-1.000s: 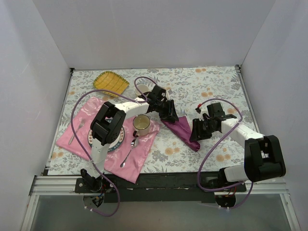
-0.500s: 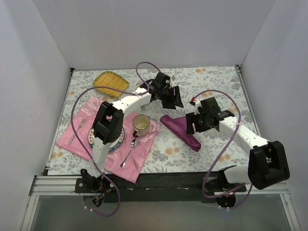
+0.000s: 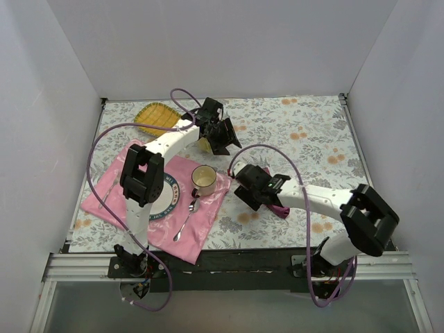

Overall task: Fold the napkin, place the utensils inside, and roll it up
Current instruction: Roll the napkin with the utensil

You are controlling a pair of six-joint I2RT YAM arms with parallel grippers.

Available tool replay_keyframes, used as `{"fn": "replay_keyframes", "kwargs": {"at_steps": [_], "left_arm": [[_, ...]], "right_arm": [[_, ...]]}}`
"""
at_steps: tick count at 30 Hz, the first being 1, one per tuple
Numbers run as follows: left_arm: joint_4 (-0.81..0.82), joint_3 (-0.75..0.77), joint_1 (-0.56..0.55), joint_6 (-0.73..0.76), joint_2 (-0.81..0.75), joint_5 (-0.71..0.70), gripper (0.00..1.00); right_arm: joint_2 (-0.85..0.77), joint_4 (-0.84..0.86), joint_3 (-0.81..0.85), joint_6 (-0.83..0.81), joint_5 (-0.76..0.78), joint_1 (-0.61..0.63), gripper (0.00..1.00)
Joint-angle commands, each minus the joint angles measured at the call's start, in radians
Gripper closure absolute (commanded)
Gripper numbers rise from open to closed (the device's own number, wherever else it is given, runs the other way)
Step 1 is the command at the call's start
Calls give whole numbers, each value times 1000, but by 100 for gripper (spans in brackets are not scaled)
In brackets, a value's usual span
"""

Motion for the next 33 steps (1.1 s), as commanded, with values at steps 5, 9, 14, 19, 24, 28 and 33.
{"fn": "replay_keyframes", "kwargs": {"at_steps": [5,9,14,19,24,28,33], "left_arm": [[-24,-38,7,-20,-125,-9,44],[-10,-50,10,-15,-123,4,44],[3,-55,17,-8,-120,22,44],[20,-58,26,21,-119,34,44],[40,-44,27,84,-99,67,43],[50,-36,30,121,-83,83,43],[42,-6,30,155,-62,106,43]], "right_arm": [[168,72,1,-42,366,143,20],[218,102,-25,-42,378,140,23],[257,141,-47,-21,335,131,37],[272,162,-47,-13,279,96,58],[271,191,-48,-45,243,70,74],[252,178,-21,-48,161,35,86],[203,109,48,-13,-60,-47,94]]}}
